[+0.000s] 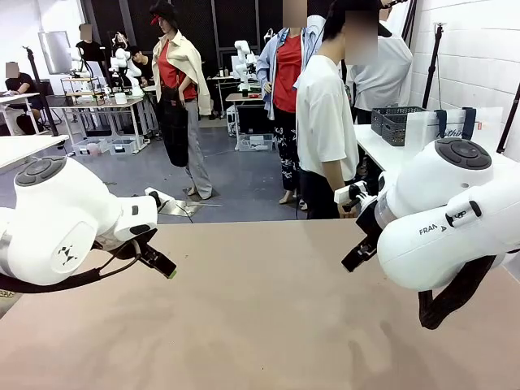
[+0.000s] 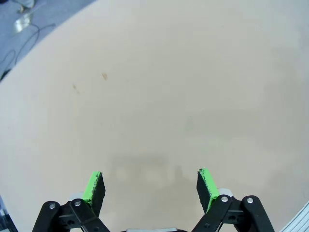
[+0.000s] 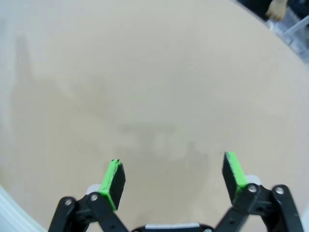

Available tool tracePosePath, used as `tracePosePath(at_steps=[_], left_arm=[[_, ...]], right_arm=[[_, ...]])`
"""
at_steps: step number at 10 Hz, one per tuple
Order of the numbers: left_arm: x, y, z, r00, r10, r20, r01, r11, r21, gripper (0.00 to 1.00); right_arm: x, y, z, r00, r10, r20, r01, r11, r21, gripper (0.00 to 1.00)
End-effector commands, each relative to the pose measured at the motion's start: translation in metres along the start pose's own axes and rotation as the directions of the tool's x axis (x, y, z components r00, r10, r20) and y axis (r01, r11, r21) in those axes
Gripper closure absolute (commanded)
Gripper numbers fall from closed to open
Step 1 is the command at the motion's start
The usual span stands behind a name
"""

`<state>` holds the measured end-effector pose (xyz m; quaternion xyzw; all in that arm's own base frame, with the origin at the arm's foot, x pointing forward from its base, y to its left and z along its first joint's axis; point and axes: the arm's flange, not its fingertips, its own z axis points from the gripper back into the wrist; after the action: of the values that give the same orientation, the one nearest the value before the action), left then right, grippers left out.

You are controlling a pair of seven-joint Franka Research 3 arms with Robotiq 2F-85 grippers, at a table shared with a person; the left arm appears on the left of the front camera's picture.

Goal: Transfer purchased items from the store into the shopping bag.
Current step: Open the Reusable shopping bag in the center of the table.

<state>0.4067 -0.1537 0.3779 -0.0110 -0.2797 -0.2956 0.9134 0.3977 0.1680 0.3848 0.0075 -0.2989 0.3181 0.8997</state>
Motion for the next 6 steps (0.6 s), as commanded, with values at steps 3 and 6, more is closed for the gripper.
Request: tracePosePath(at_steps=[3,6], left_arm=[[0.085,0.079,0.076,0.928,0.064,0.366,-0.117,0.985,0.125,0.0],[0.082,0.186,0.097,0.929,0.147,0.34,-0.261,0.91,0.321,0.0]], right_arm=[[0.07,-0.074,0.063,0.934,-0.126,0.335,0.223,0.937,-0.27,0.0],[0.075,-0.18,0.084,0.864,-0.323,0.386,0.479,0.762,-0.436,0.0]])
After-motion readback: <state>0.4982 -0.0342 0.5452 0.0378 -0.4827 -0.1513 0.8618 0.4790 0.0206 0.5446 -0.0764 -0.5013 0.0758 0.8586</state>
